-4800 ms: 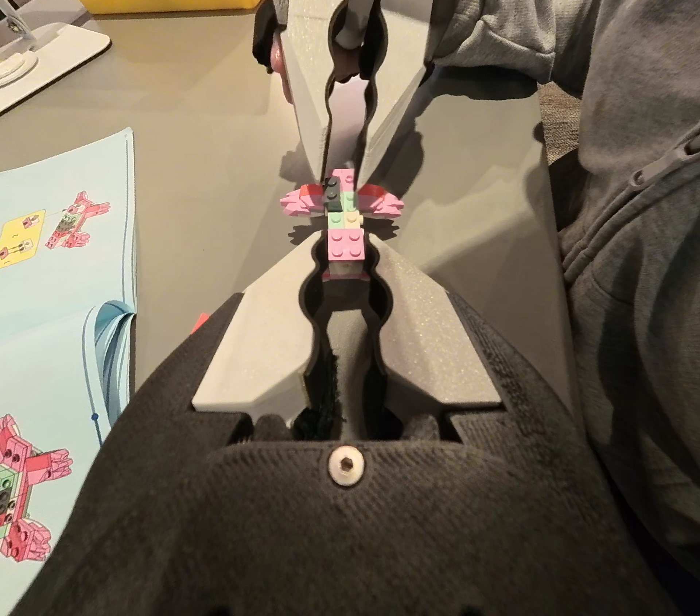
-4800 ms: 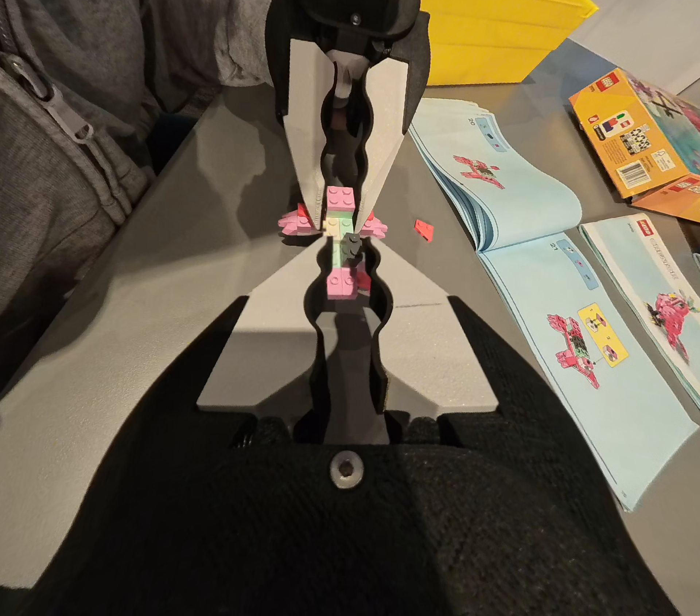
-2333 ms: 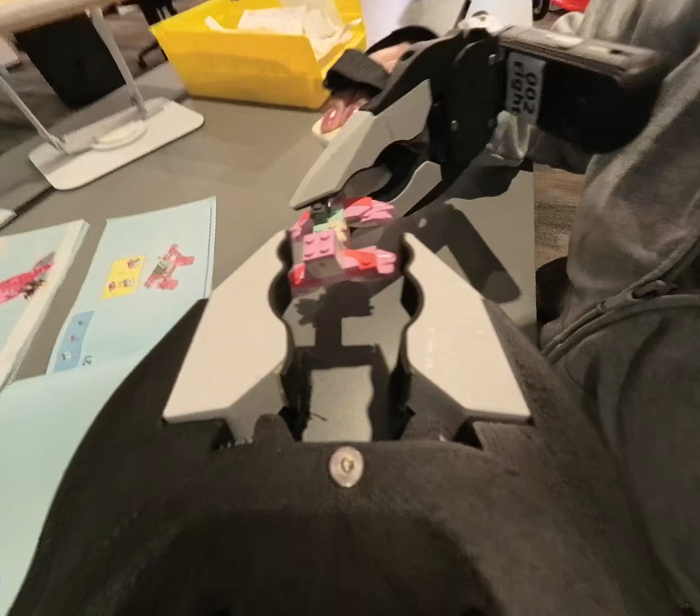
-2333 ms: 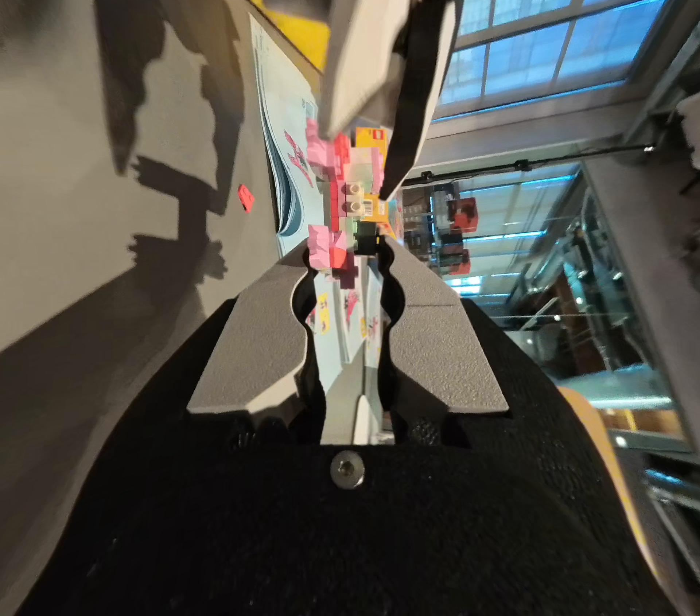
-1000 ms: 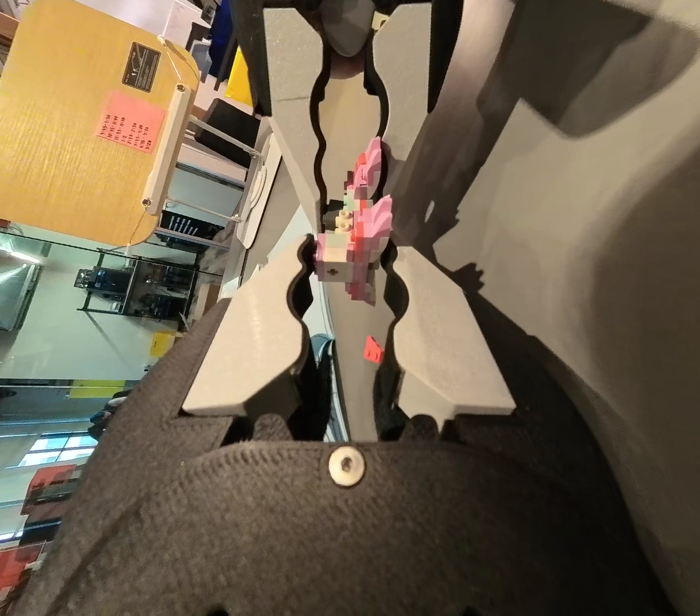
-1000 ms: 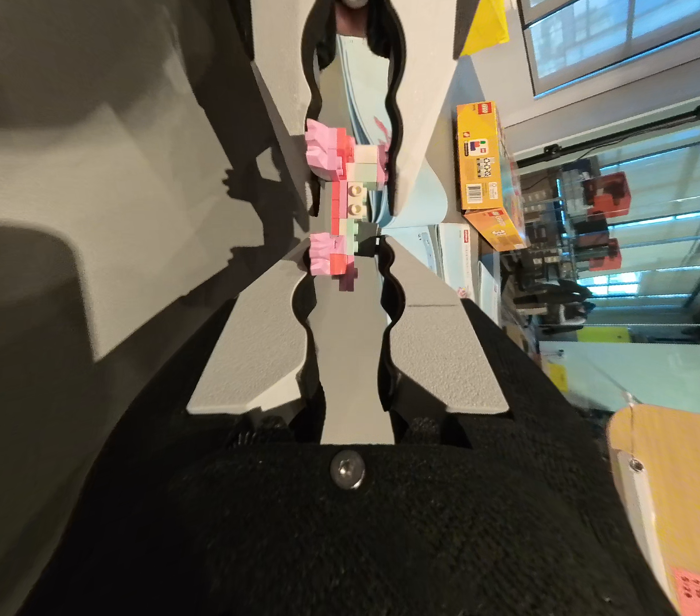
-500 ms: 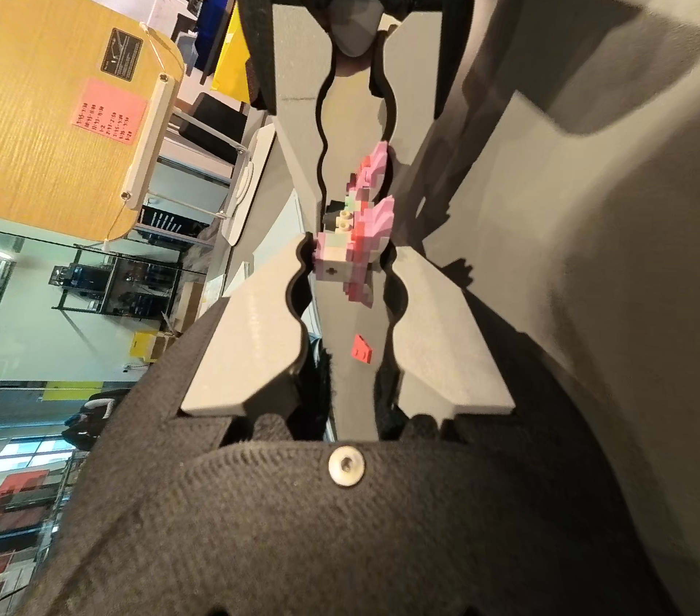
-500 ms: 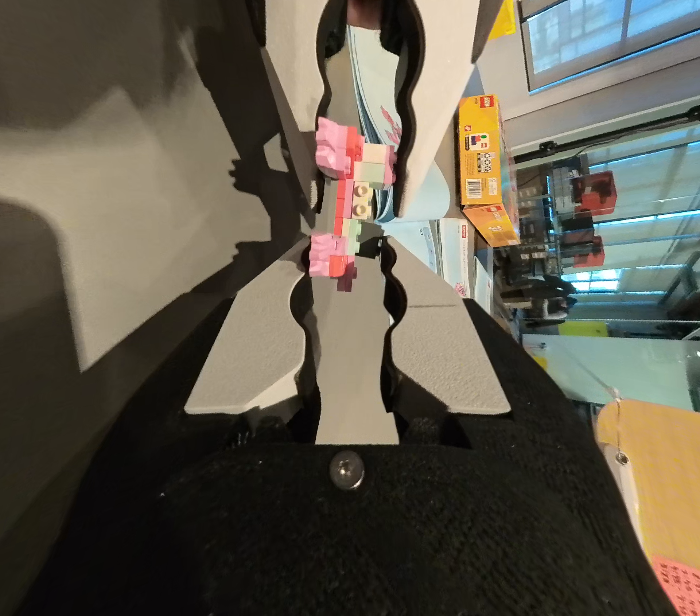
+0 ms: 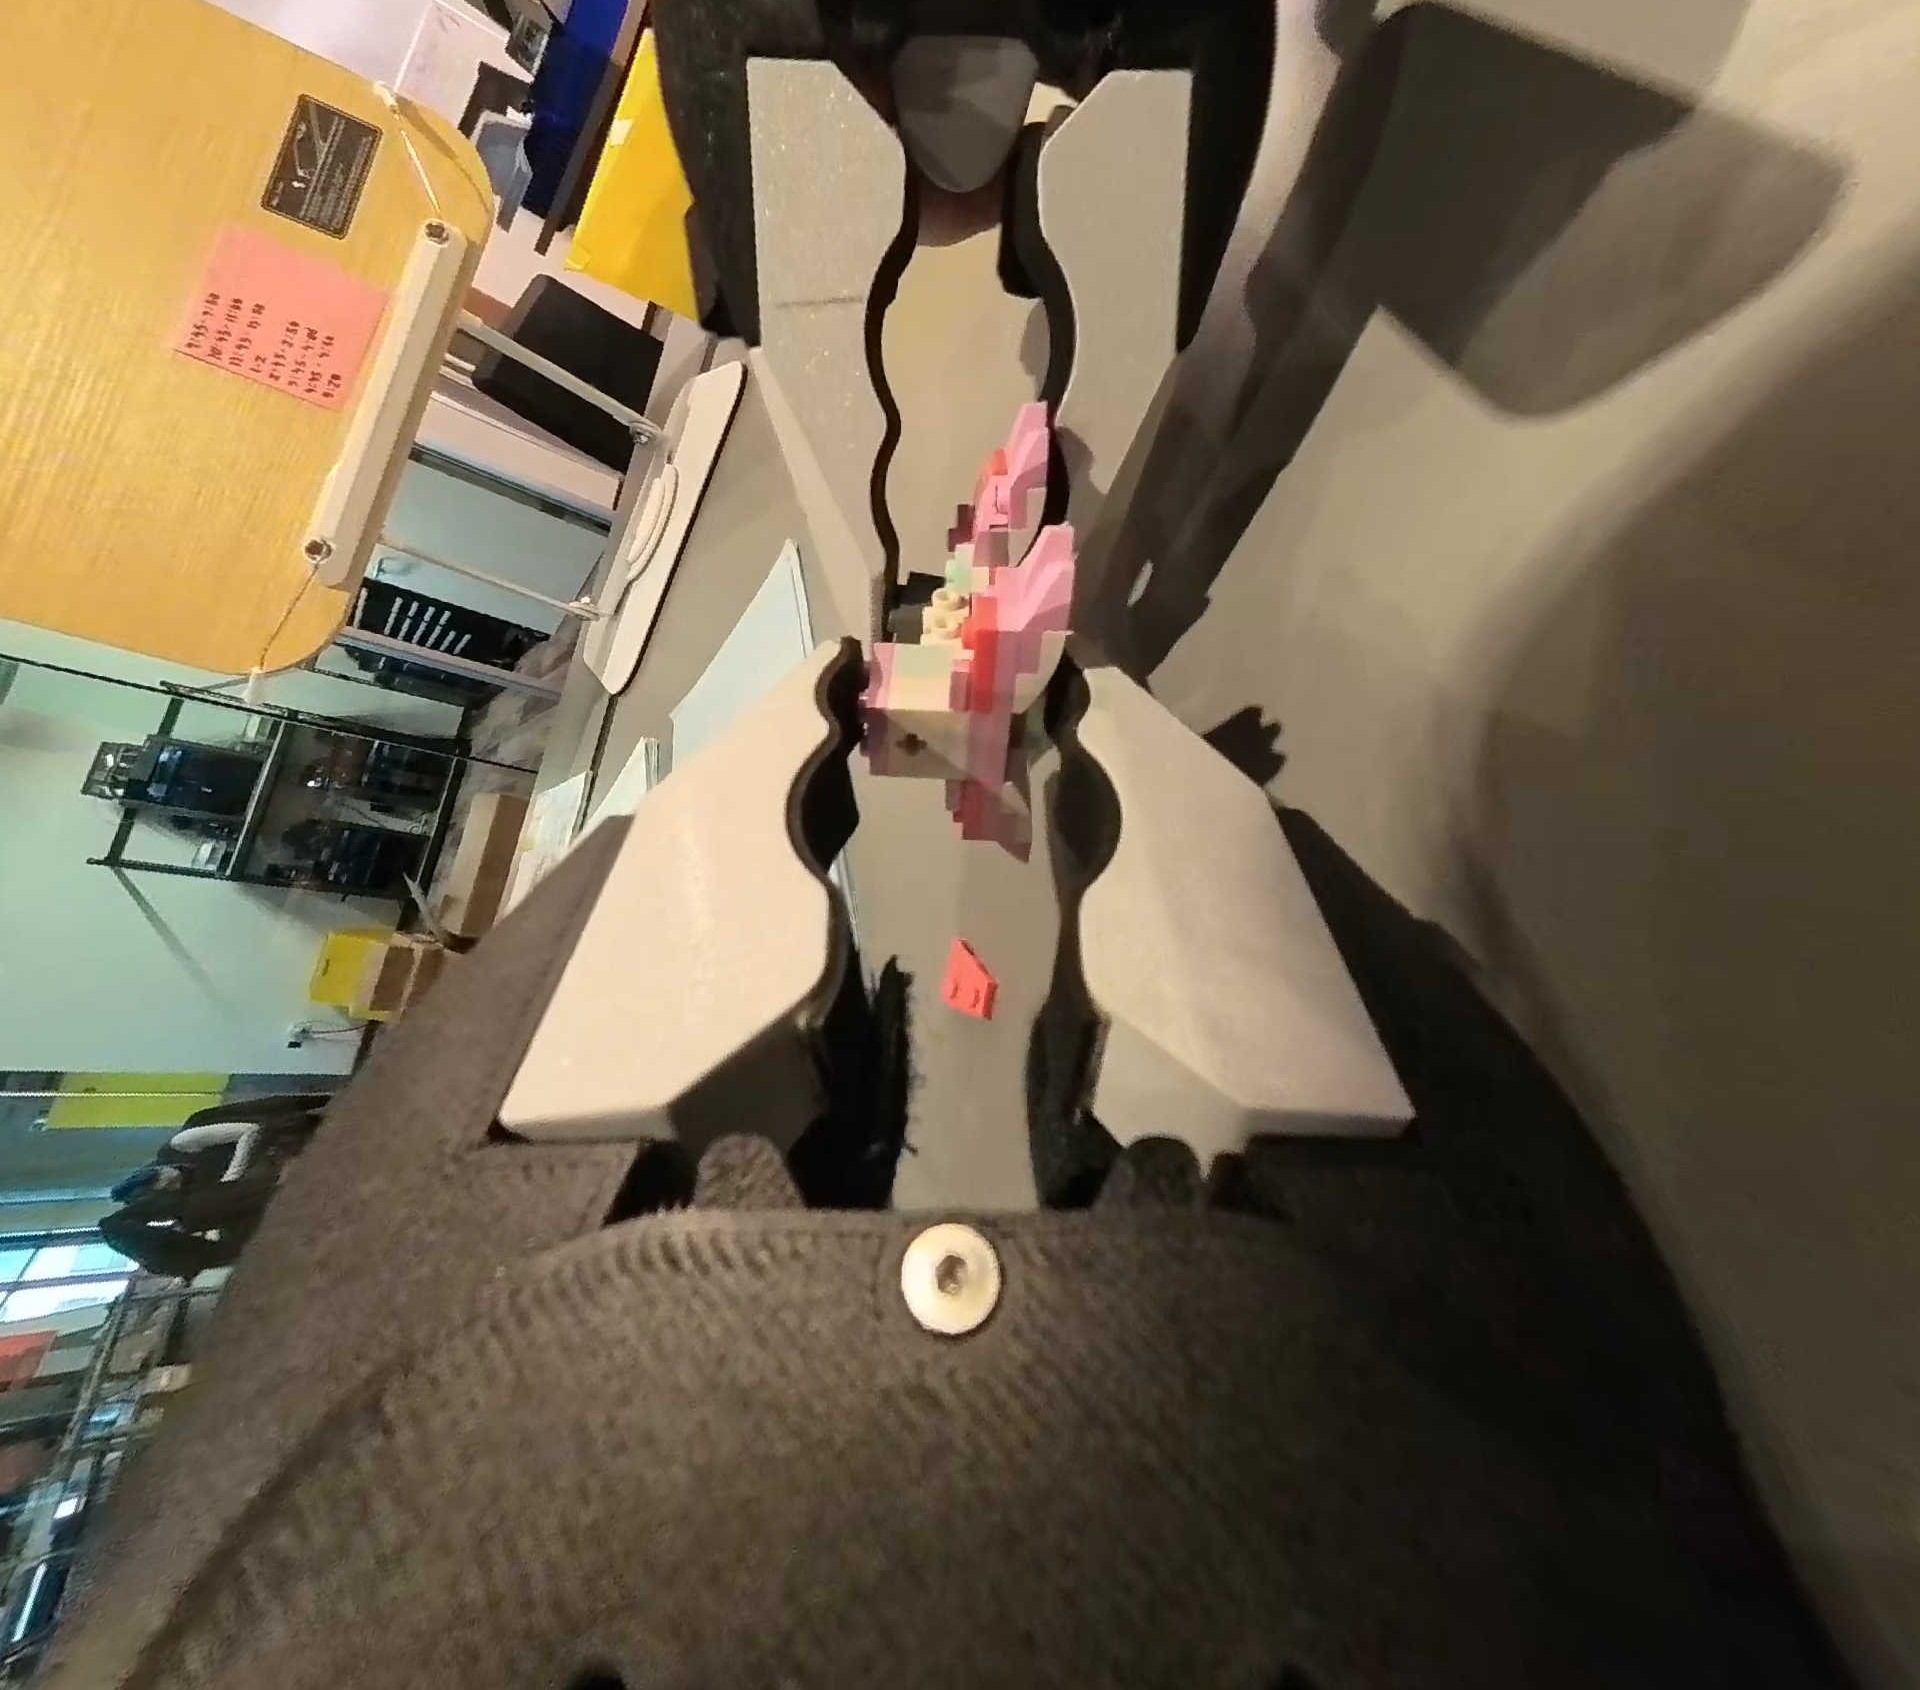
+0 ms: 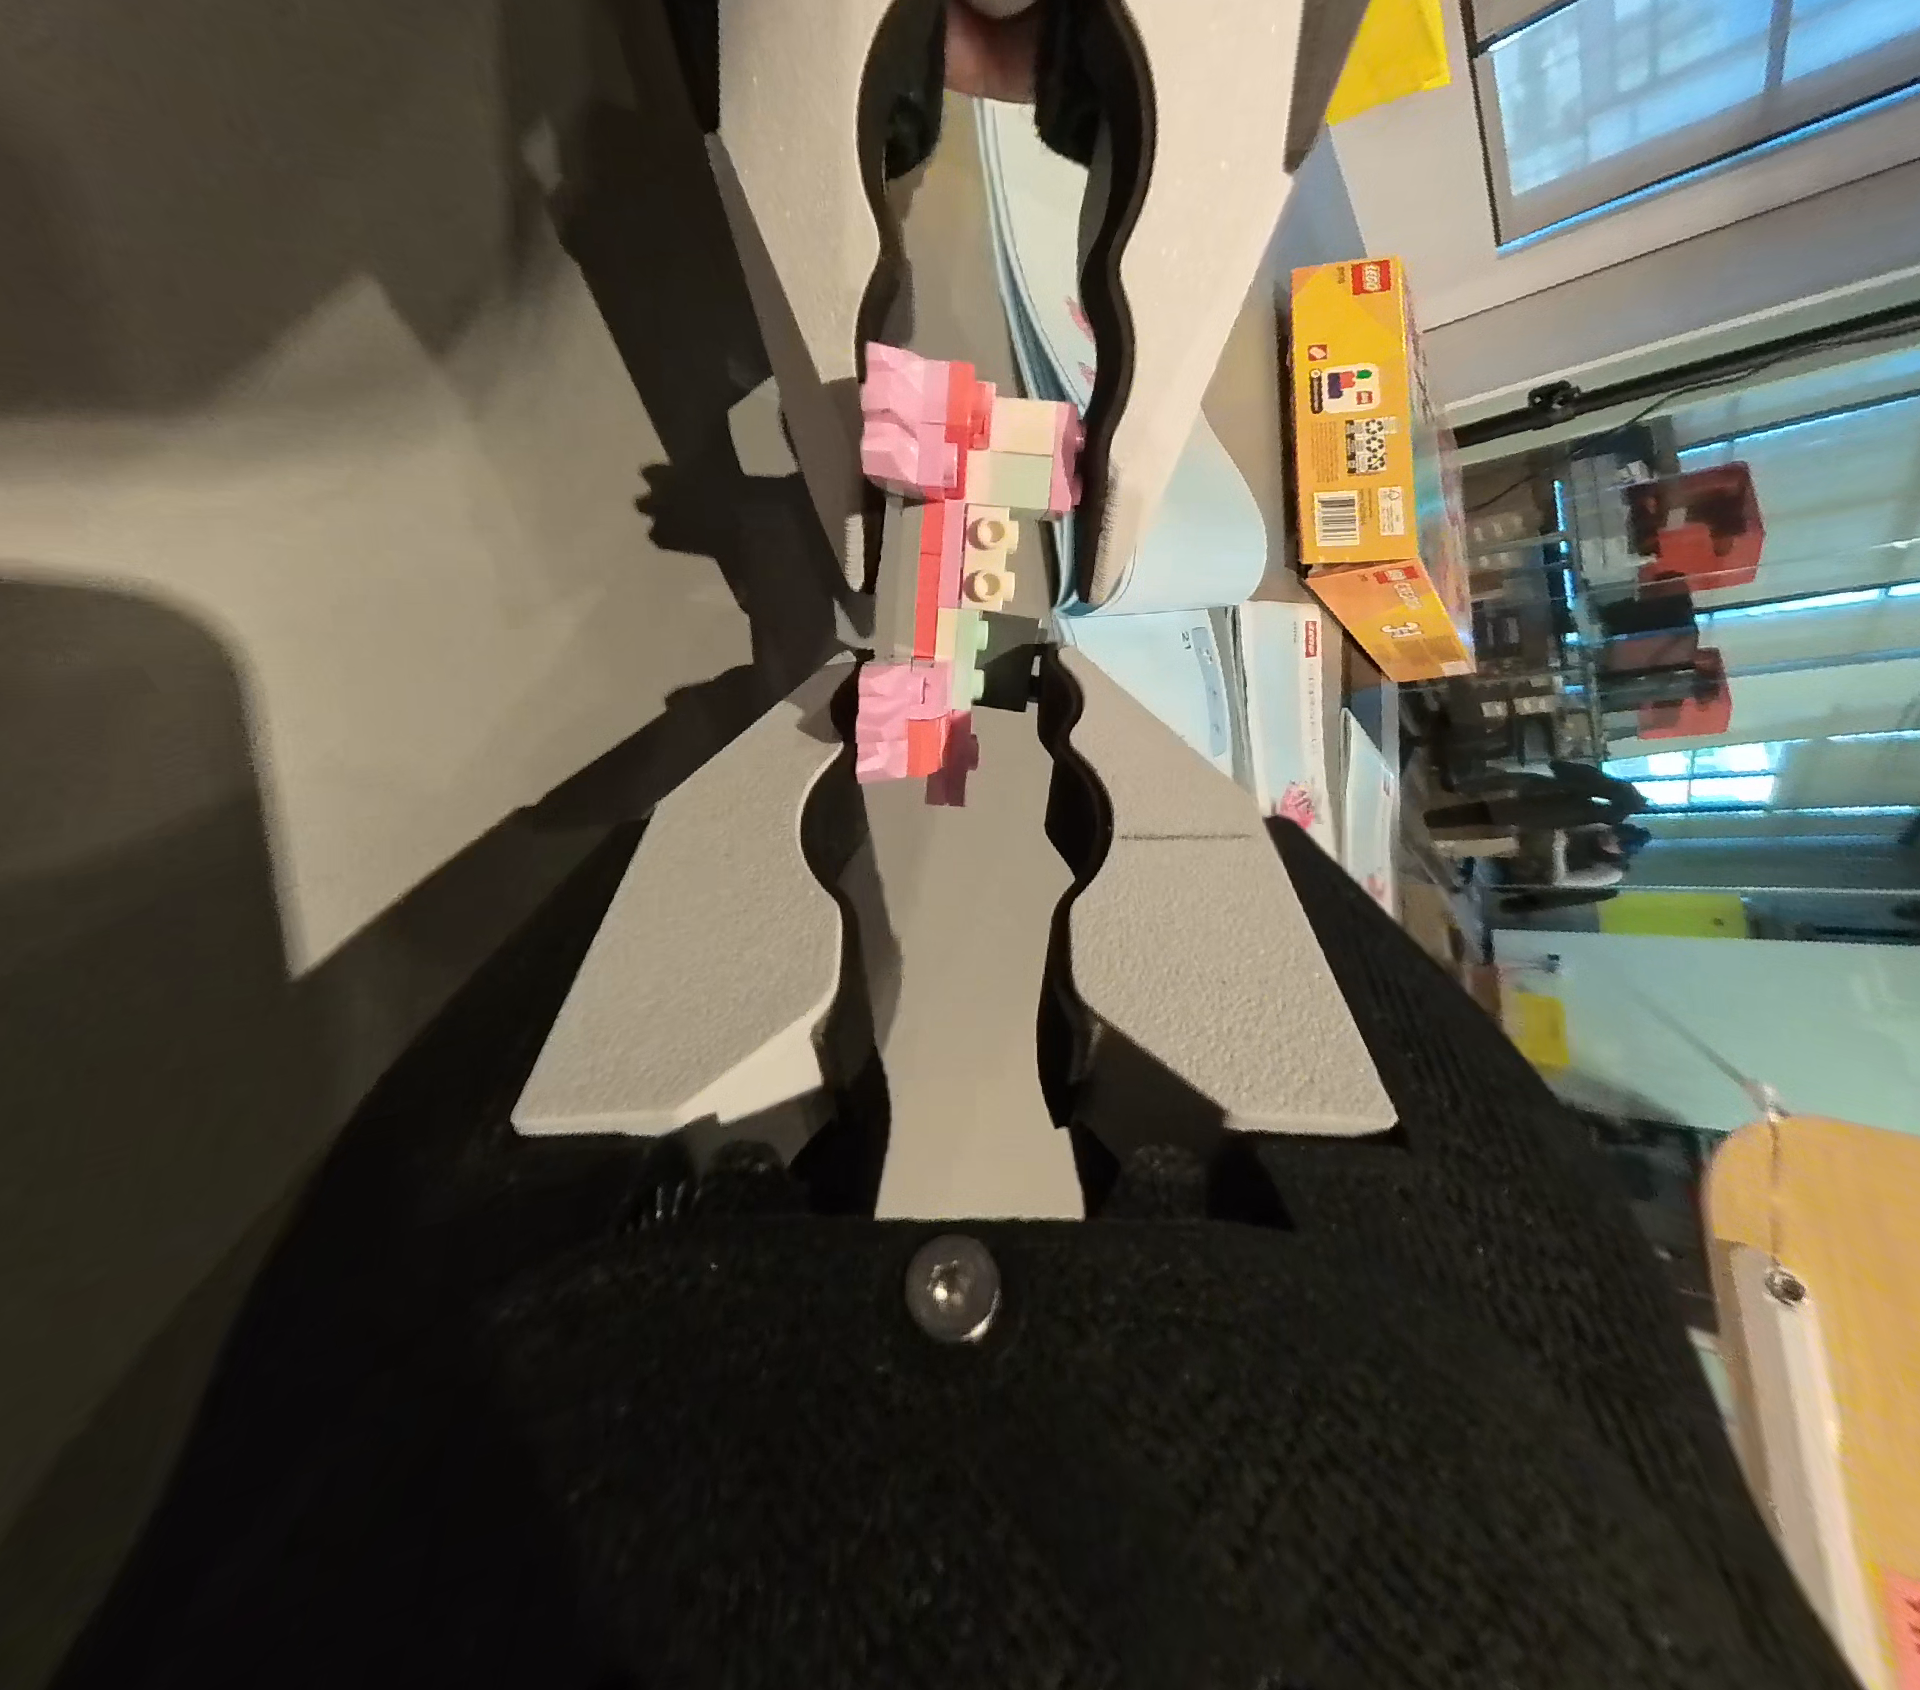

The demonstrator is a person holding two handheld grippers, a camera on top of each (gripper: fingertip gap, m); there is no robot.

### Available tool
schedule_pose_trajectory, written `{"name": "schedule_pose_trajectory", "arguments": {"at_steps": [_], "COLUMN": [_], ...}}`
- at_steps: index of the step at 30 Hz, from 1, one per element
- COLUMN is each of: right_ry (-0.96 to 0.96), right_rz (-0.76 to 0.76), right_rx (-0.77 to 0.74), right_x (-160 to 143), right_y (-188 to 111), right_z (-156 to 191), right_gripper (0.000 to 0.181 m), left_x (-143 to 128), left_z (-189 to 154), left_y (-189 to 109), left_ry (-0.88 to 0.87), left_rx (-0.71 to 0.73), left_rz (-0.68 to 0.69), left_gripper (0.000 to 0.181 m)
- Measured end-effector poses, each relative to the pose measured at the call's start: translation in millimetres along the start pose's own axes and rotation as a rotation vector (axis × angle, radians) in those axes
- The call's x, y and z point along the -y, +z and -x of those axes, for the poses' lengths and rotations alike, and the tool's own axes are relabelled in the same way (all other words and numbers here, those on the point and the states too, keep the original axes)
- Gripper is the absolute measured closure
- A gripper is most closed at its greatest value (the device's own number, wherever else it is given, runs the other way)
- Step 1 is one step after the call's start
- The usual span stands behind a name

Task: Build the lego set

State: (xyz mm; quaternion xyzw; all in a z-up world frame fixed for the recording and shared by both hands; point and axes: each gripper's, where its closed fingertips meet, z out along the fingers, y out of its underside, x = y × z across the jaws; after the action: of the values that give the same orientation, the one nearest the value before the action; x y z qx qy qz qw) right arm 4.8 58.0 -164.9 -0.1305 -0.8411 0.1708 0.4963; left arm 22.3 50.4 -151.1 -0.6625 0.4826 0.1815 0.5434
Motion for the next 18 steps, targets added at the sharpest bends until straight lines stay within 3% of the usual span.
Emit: {"name": "schedule_pose_trajectory", "arguments": {"at_steps": [3, 6, 8, 14, 18], "right_ry": [0.053, 0.113, 0.134, 0.318, 0.394], "right_rz": [-0.028, -0.066, -0.108, -0.385, -0.485], "right_rx": [-0.01, -0.008, -0.008, 0.049, 0.07], "right_x": [4, 9, 14, 47, 61], "right_y": [-1, -5, -9, -33, -41], "right_z": [-3, -7, -10, -18, -24], "right_gripper": [0.15, 0.128, 0.124, 0.131, 0.139], "left_x": [2, 5, 10, 37, 48], "left_z": [2, 9, 12, 18, 22], "left_y": [-2, -5, -9, -35, -44], "left_ry": [-0.034, -0.08, -0.145, -0.426, -0.511], "left_rx": [-0.001, 0.015, 0.004, -0.141, -0.19], "left_rz": [-0.025, -0.059, -0.117, -0.424, -0.539], "left_gripper": [0.147, 0.147, 0.147, 0.147, 0.147]}}
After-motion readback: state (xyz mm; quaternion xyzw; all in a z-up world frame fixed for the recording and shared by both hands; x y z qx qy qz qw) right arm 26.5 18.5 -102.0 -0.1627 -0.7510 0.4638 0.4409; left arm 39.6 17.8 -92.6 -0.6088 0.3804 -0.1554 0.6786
